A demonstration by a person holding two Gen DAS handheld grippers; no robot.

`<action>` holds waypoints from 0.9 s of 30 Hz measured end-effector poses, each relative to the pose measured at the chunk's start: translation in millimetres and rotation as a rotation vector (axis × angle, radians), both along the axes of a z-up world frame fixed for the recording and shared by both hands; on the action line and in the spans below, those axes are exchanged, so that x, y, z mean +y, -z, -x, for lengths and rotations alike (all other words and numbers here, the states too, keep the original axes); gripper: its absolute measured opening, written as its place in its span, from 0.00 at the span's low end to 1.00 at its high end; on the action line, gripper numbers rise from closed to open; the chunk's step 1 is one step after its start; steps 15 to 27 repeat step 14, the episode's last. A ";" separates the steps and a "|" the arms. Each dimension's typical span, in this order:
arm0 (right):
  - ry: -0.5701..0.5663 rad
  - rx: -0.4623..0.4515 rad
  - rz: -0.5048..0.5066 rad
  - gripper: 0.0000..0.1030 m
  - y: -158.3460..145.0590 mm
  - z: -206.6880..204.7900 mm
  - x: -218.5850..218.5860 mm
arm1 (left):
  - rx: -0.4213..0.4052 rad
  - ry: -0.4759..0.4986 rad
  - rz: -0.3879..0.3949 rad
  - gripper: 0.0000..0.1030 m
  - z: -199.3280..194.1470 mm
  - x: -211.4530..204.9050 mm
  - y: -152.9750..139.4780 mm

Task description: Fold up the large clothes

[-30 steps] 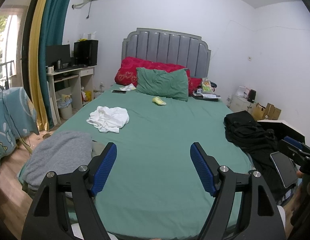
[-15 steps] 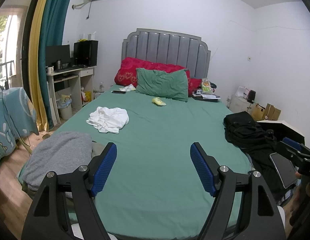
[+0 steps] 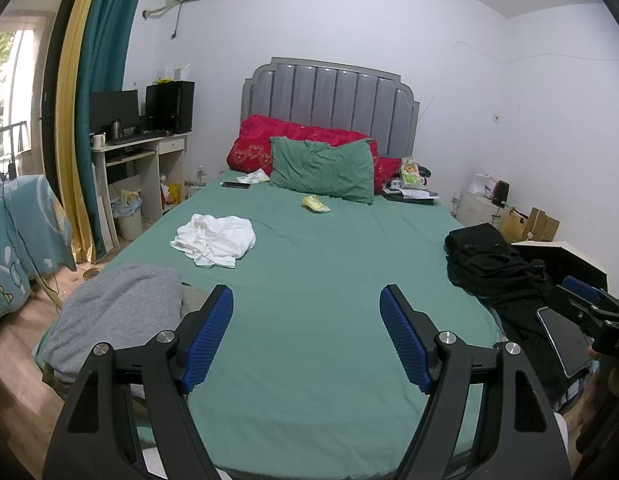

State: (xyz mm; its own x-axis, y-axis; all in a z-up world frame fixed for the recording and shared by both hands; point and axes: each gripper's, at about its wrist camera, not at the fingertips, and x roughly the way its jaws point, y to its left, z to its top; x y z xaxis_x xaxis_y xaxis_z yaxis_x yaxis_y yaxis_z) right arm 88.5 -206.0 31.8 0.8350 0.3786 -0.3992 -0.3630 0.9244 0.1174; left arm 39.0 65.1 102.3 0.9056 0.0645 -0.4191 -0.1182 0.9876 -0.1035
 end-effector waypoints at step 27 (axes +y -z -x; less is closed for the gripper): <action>-0.001 0.002 0.001 0.95 0.5 2.1 1.3 | 0.000 0.005 -0.001 0.76 -0.2 -5.3 -0.7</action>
